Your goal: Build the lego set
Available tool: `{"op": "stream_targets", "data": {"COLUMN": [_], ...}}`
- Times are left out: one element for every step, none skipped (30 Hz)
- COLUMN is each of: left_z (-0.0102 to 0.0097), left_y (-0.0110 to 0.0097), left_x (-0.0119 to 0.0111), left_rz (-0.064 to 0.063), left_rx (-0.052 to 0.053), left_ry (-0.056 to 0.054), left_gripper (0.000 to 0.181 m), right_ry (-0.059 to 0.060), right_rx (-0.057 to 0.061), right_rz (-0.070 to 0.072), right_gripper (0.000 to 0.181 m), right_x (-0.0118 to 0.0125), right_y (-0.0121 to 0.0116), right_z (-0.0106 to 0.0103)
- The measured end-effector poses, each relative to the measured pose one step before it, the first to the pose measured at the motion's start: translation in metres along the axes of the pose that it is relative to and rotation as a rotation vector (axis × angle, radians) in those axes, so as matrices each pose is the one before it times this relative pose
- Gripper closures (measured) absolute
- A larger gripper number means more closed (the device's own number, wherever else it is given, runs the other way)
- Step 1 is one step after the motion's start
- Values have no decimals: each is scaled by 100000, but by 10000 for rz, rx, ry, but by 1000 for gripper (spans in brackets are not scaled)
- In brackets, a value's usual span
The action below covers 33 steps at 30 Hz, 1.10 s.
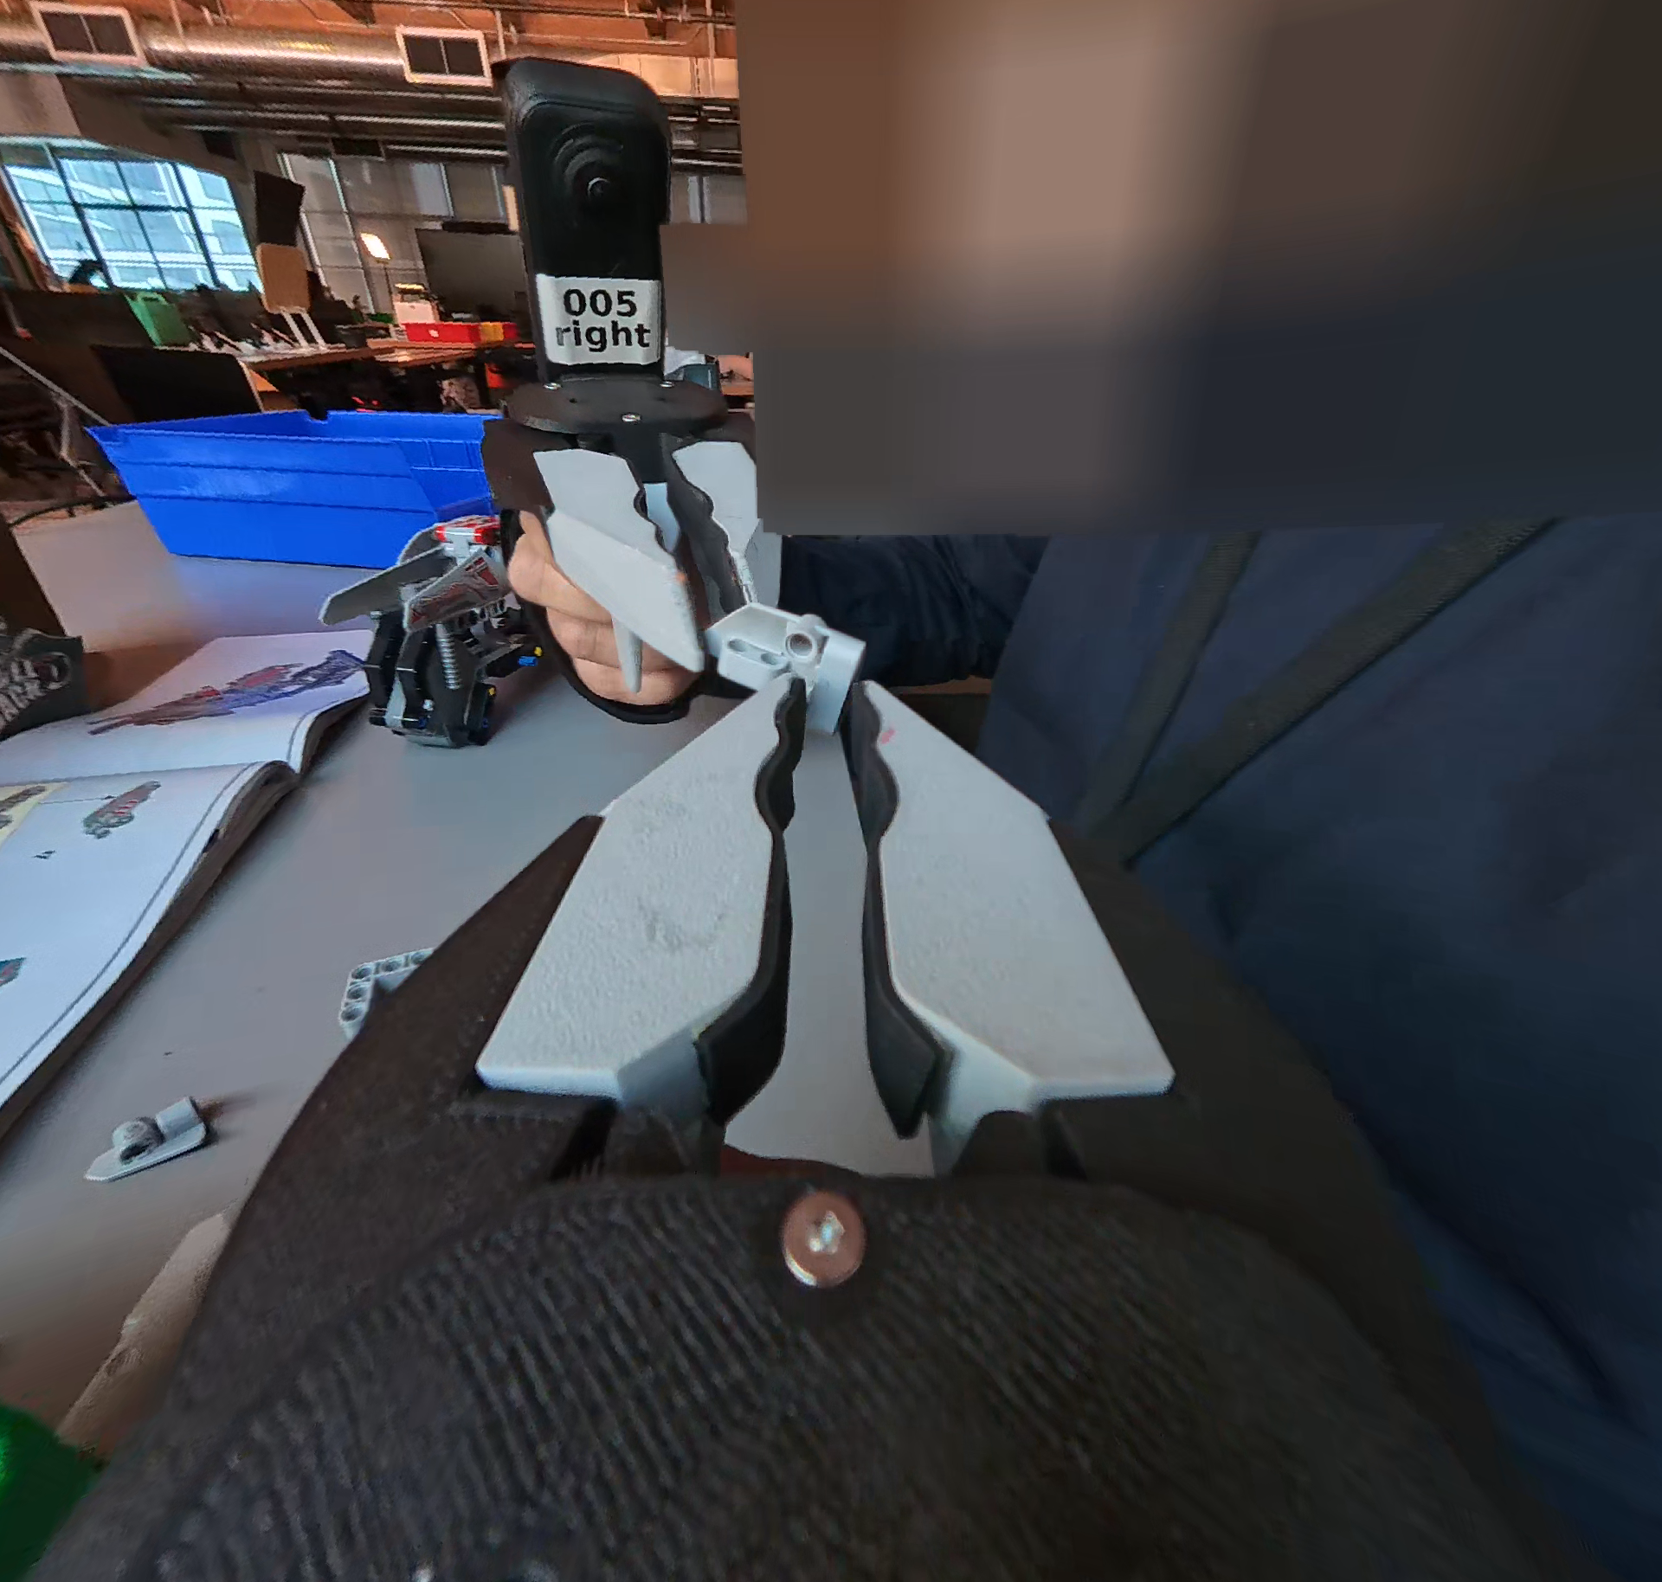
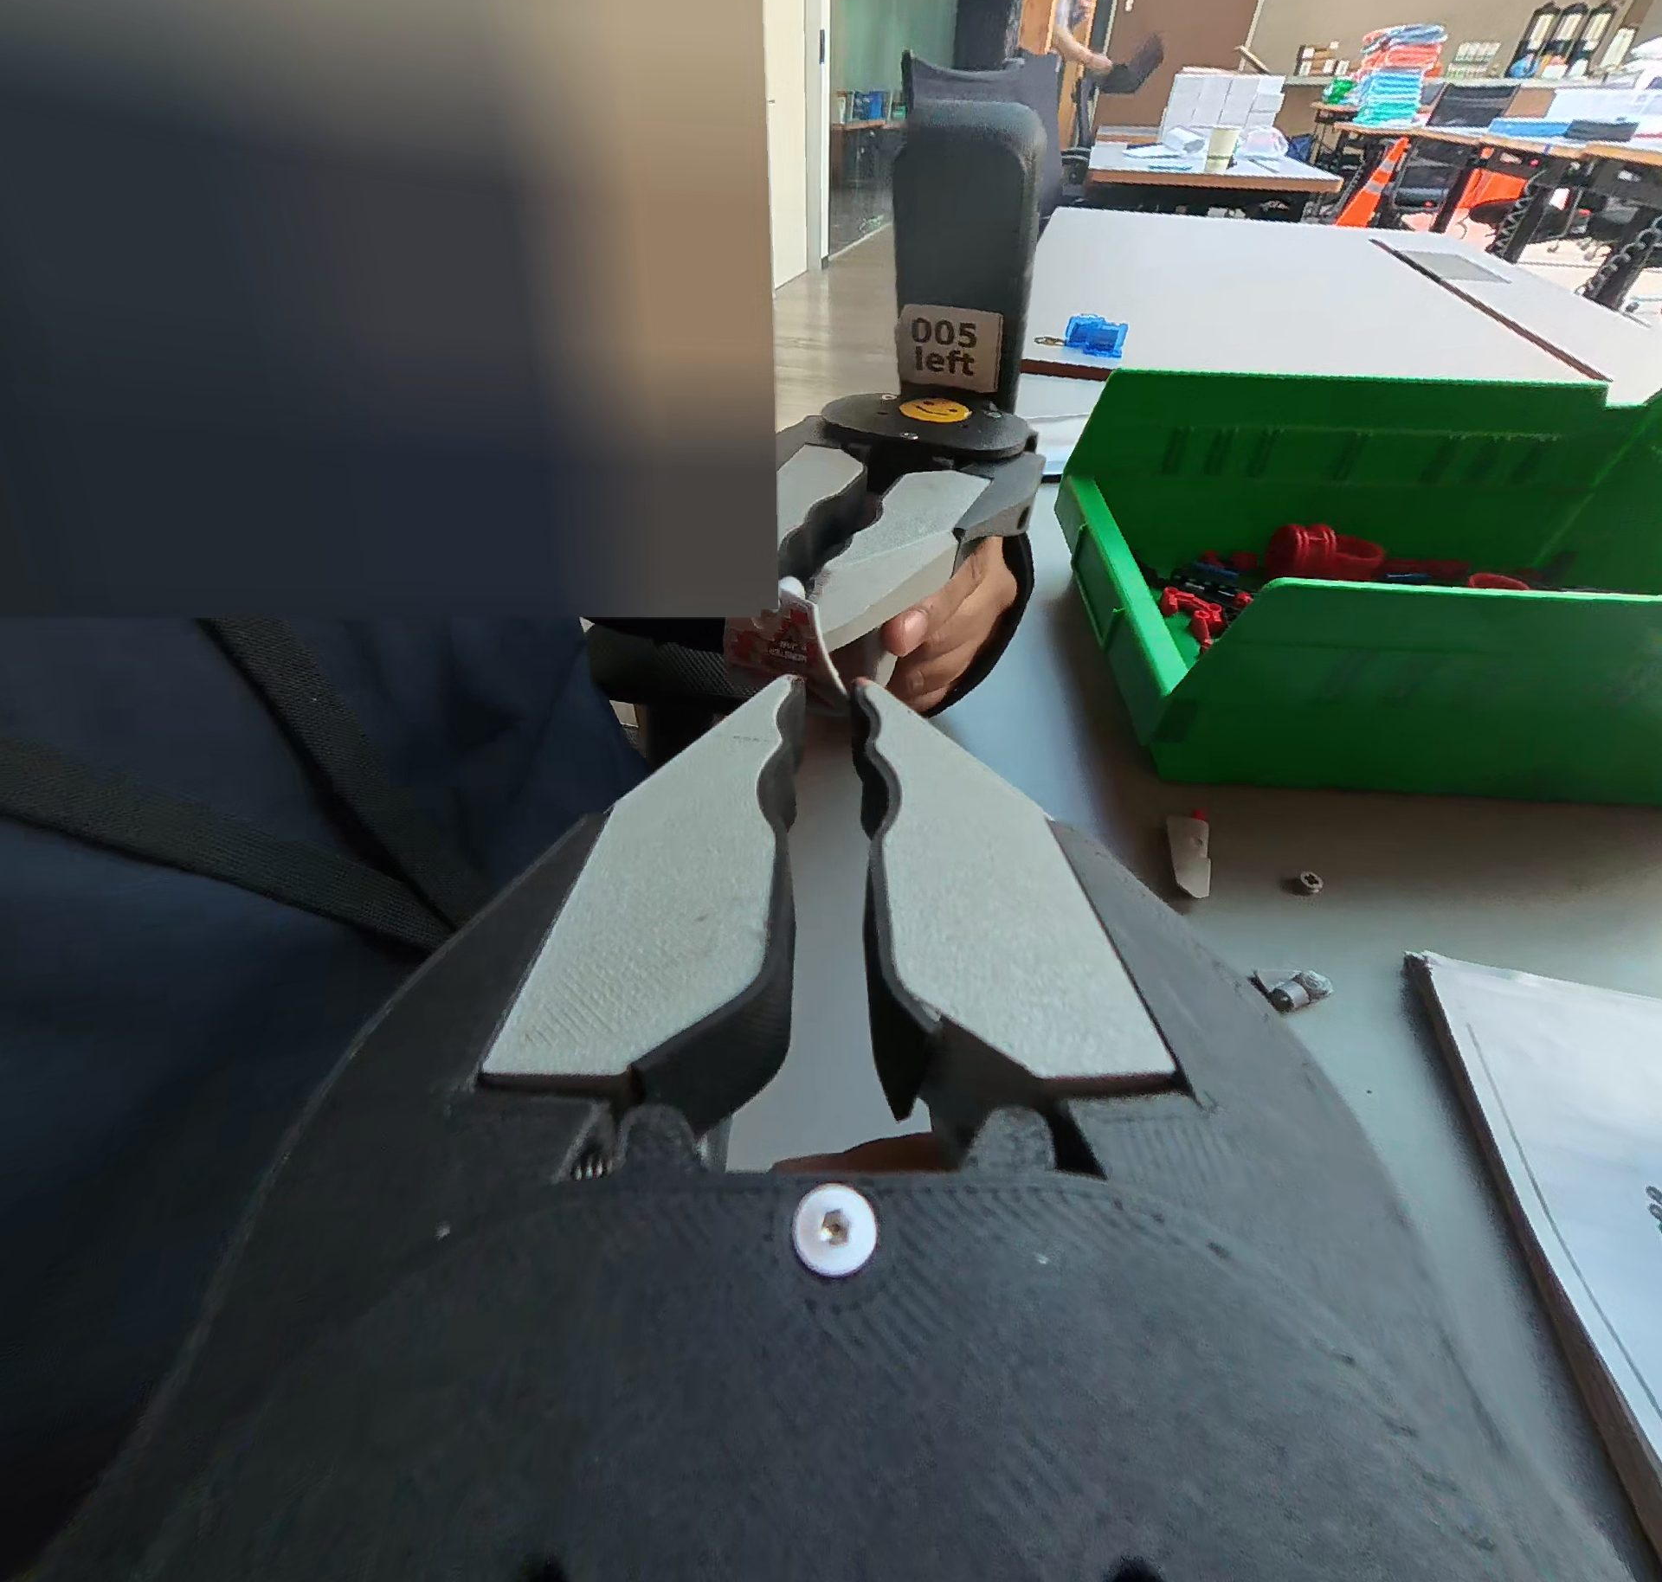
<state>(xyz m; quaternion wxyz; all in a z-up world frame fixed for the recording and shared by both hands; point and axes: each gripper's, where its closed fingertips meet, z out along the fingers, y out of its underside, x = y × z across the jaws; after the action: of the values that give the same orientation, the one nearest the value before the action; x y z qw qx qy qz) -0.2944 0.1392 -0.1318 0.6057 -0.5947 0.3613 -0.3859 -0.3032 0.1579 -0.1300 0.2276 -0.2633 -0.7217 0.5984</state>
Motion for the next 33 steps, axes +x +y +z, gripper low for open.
{"op": "stream_targets", "data": {"left_z": [-53,-41,-42,-44,-66,-63,-71,-71,-63,-56,-53,-71,-72,-90,-105,-142,-183,-216,-233,-249,-263,-272,-238,-228,-242,-261,-250,-223,-179,-100,-45,-13,23], "left_y": [-55,-38,-35,-41,-40,-52,-57,-65,-54,-42,-42,-73,-89,-54,-62,-100,-138,-143,-137,-143,-160,-154,-31,72,139,215,307,385,501,570,555,387,307], "left_x": [66,-5,-57,16,9,-82,-127,-126,-122,-123,-145,-197,-219,-209,-266,-372,-435,-457,-381,-292,-380,-347,-209,-113,-125,-151,-137,-170,-154,-102,-57,-84,-139], "left_rz": [-94,-43,-23,-48,-92,-120,-134,-112,-94,-97,-115,-120,-113,-129,-138,-123,-94,-69,-38,-34,-56,-48,-21,56,178,298,385,408,389,366,340,246,171], "left_rx": [42,32,30,26,30,42,43,48,40,31,35,52,63,41,43,75,94,94,92,98,117,96,-1,-91,-156,-225,-291,-345,-402,-440,-401,-299,-233], "left_ry": [76,-3,-46,9,31,-7,-27,-38,-38,-37,-44,-65,-89,-79,-117,-200,-255,-297,-255,-208,-261,-231,-146,-130,-186,-255,-275,-300,-297,-258,-212,-211,-205], "left_gripper": [175,175,175,175,174,174,174,174,174,174,174,174,174,174,174,173,173,174,176,179,181,181,181,181,181,181,181,180,177,175,173,171,170], "right_ry": [-29,30,25,-29,-21,14,17,7,-4,-1,18,44,40,20,49,89,105,126,118,101,126,228,272,178,118,166,208,143,9,-95,-108,-73,-75], "right_rx": [-47,-38,-32,-34,-8,7,9,27,39,34,26,19,11,-5,-36,-63,-80,-76,-68,-77,-90,-125,-167,-156,-121,-111,-140,-173,-164,-160,-188,-181,-158], "right_rz": [-61,-68,-41,6,17,11,13,19,29,45,70,90,114,144,155,143,120,92,76,95,137,162,172,215,271,296,317,365,422,471,479,436,388], "right_gripper": [176,176,176,177,177,177,178,178,179,179,180,180,180,180,180,181,181,181,181,181,181,181,181,181,181,181,181,181,181,181,181,181,181], "right_x": [-95,-7,8,-35,-20,44,53,42,32,47,92,158,170,167,208,275,265,264,250,233,311,501,611,500,431,536,620,533,349,193,175,201,157], "right_y": [50,44,50,41,10,-1,-10,-53,-64,-62,-42,-23,5,39,82,122,149,132,127,141,190,261,360,356,306,293,340,396,375,351,384,354,325], "right_z": [-14,8,-3,10,0,-32,-54,-53,-73,-57,-56,-48,-45,-27,-11,0,15,27,50,69,70,91,98,94,102,106,100,131,173,202,241,238,236]}}
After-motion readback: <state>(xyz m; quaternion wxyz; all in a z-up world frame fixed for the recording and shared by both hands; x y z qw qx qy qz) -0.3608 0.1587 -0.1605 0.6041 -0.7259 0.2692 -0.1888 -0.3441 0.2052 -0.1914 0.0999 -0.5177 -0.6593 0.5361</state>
